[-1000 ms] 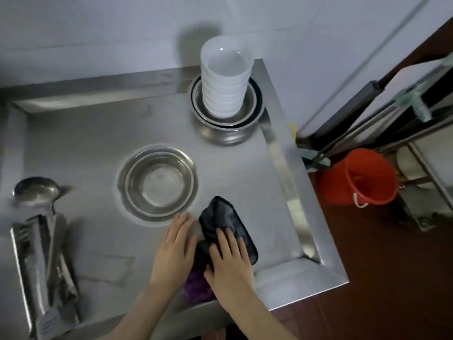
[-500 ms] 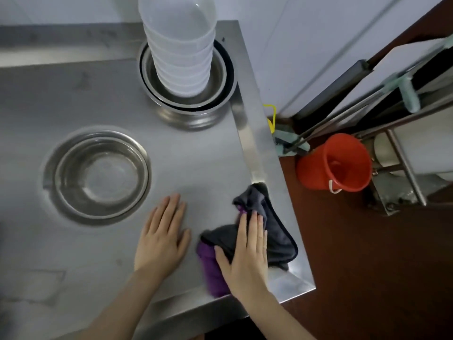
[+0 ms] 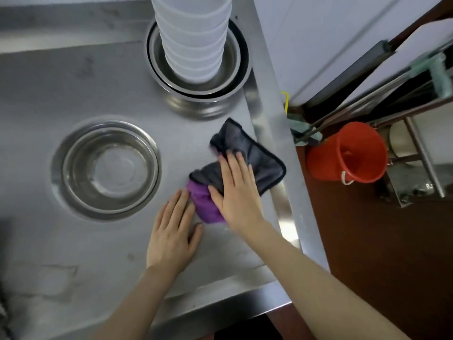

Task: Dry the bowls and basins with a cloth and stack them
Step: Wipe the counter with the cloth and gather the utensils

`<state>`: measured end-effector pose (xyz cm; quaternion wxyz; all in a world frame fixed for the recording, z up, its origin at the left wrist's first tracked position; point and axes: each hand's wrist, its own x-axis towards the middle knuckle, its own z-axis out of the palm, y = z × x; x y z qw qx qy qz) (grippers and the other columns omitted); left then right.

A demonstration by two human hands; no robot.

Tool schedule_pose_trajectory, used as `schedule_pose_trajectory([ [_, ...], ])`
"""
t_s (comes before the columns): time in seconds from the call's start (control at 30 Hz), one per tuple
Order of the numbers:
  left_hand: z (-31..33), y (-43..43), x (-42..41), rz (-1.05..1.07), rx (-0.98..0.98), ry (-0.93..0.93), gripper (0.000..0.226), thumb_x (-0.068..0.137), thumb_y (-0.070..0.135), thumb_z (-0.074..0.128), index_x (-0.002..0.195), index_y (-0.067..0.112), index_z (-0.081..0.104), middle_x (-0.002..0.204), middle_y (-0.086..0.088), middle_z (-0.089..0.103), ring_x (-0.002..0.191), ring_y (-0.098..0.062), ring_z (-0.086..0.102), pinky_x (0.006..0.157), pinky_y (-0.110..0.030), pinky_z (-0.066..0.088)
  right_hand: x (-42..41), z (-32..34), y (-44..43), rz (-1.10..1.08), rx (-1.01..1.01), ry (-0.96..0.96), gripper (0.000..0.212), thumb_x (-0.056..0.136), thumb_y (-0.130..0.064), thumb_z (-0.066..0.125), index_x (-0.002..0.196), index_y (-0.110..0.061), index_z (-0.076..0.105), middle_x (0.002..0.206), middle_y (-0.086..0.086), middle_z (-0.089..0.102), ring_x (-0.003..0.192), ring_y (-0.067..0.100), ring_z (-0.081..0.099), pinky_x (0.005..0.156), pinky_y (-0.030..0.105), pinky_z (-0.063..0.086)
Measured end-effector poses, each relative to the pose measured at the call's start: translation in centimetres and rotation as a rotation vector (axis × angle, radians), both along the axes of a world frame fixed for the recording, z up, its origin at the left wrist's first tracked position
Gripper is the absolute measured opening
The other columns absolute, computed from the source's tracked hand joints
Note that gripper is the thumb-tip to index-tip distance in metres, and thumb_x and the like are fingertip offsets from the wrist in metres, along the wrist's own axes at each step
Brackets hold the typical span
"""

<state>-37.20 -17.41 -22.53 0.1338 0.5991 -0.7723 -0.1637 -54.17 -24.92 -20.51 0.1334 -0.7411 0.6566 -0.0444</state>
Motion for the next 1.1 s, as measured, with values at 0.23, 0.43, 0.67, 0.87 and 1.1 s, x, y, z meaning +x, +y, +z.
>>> schedule_pose_trajectory([
  [0.23, 1.1, 0.2, 1.1, -0.021, 0.062, 0.322, 0.042, 0.091, 0.037, 0.052, 0.121, 0.007, 0.051, 0.154, -0.014, 0.033, 0.144, -0.031, 0.03, 0.113, -0.044, 0.031, -8.3, 2.3, 12.2, 0.134, 0.139, 0.158, 0.069, 0.086, -0.039, 0.052, 0.15, -0.016, 0.036, 0.158, 0.007, 0.033, 0.143, 0.025, 0.036, 0.092, 0.039, 0.056],
  [0.43, 3.1, -2.9, 5.4, 0.149, -0.025, 0.324, 0.045, 0.089, 0.029, 0.053, 0.13, 0.011, 0.052, 0.153, -0.007, 0.037, 0.146, -0.026, 0.028, 0.117, -0.04, 0.025, -2.5, 2.0, 6.2, -0.38, 0.229, -0.089, 0.095, 0.077, -0.03, 0.064, 0.157, -0.021, 0.013, 0.161, 0.001, 0.028, 0.148, 0.021, 0.023, 0.113, 0.04, 0.034],
  [0.67, 2.4, -10.6, 15.5, 0.53, -0.001, 0.098, 0.06, 0.091, 0.04, 0.042, 0.141, 0.007, 0.044, 0.151, -0.011, 0.04, 0.143, -0.031, 0.03, 0.114, -0.05, 0.029, 8.6, 1.0, -1.7, -0.019, 0.175, -0.073, 0.085, 0.078, -0.041, 0.043, 0.157, -0.02, 0.022, 0.162, 0.0, 0.024, 0.15, 0.02, 0.019, 0.118, 0.04, 0.015],
  [0.87, 0.2, -12.8, 22.3, 0.561, -0.005, -0.124, 0.061, 0.09, 0.043, 0.039, 0.137, 0.007, 0.053, 0.145, -0.01, 0.048, 0.136, -0.034, 0.04, 0.103, -0.051, 0.037, 15.4, 0.3, -10.9, 0.115, 0.042, -0.03, 0.079, 0.09, -0.056, 0.04, 0.156, -0.014, 0.025, 0.161, 0.005, 0.028, 0.148, 0.027, 0.027, 0.12, 0.045, 0.025],
  [1.1, -0.2, -12.7, 23.0, 0.557, -0.063, -0.06, 0.057, 0.09, 0.042, 0.044, 0.137, 0.011, 0.054, 0.145, -0.006, 0.049, 0.137, -0.028, 0.039, 0.104, -0.046, 0.033, 27.4, -0.3, -21.2, 0.261, -0.009, -0.123, 0.075, 0.092, -0.053, 0.029, 0.152, -0.01, 0.034, 0.159, 0.008, 0.033, 0.146, 0.029, 0.029, 0.121, 0.045, 0.024],
])
